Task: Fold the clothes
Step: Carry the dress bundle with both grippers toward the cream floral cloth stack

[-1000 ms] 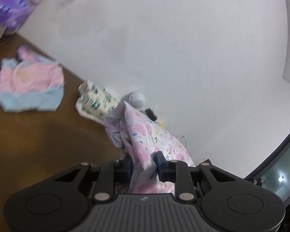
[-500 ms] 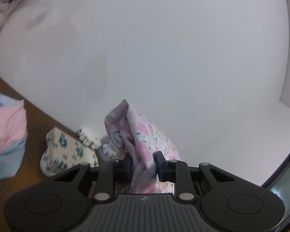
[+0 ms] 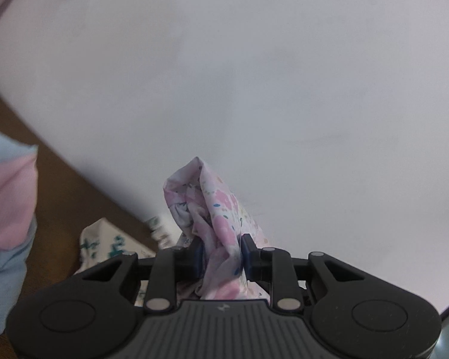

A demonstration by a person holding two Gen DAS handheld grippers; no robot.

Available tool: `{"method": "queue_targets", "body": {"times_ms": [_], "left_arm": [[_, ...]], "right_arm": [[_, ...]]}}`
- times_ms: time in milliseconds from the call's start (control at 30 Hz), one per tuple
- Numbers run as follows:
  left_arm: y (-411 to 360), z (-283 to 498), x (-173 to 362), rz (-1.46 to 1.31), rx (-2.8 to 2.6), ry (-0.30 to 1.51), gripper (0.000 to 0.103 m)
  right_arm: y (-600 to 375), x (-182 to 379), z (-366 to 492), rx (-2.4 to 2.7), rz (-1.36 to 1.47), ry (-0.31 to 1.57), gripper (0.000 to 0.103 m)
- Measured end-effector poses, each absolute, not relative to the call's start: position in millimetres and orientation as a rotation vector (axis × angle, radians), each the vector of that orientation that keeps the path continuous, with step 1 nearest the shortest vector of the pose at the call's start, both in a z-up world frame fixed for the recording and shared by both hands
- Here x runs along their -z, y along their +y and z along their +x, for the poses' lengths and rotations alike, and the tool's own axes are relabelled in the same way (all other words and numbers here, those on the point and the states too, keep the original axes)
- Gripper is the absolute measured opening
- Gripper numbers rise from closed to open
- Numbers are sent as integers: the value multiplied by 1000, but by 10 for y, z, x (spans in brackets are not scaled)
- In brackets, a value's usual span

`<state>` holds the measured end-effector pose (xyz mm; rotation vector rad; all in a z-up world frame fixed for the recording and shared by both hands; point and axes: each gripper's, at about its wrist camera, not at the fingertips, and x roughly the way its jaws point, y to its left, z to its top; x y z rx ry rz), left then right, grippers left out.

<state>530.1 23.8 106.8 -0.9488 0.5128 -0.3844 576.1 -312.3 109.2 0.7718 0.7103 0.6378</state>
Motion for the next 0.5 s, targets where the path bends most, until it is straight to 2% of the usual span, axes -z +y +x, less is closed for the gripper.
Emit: {"method": "queue_targets", "body": {"times_ms": [233, 500], "left_arm": [[231, 5468, -597, -989, 383, 581, 23], [199, 5566, -278, -1019, 395, 617, 23]], "right_arm": [[-3182, -546, 5963, -614, 848, 770, 11], [-3265, -339, 6018, -598, 869, 788, 11]]}}
